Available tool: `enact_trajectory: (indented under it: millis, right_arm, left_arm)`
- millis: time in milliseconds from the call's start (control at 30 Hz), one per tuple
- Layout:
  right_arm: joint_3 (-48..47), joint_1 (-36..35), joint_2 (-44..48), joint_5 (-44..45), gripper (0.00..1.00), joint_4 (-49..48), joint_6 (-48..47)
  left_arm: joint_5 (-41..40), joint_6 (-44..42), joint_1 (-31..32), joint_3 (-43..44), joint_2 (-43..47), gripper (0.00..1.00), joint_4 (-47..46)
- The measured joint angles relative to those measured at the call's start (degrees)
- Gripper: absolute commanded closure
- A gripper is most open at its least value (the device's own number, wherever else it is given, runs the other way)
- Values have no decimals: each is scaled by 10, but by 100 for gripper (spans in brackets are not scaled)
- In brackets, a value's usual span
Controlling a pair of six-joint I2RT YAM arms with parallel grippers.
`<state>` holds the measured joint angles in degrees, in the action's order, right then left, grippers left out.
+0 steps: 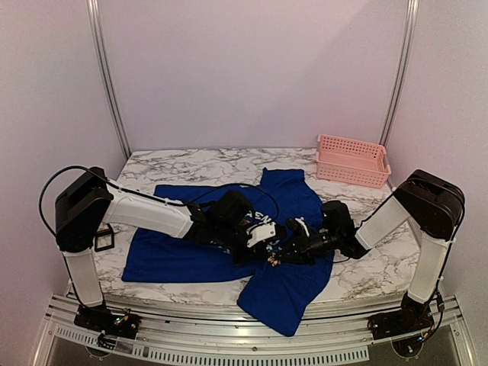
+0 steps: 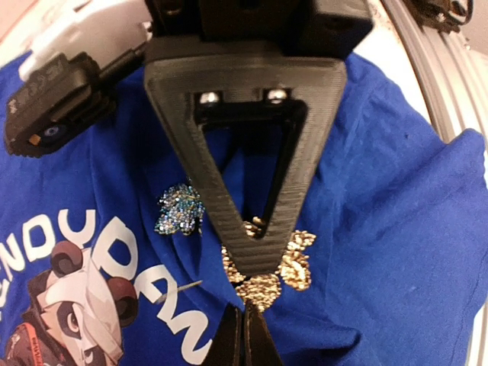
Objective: Pin the brooch onto the clothing
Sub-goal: Cross the brooch on the flattened clothing.
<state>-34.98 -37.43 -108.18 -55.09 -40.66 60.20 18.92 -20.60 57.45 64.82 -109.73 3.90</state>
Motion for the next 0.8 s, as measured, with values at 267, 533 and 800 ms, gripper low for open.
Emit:
enact_trajectory:
  millis: [267,533,800]
  right_arm:
    - [0,3,-8,6,100,-19,0]
    - [-3,7,-22,2,100,-27,1]
    - [-27,12,-38,6,100,-22,-9]
  left_arm:
    - [1,-8,4,-1,0,100,3]
    - [-5,-20,4,-1,0,85,1]
    - [-16,-50,4,-4,0,73,11]
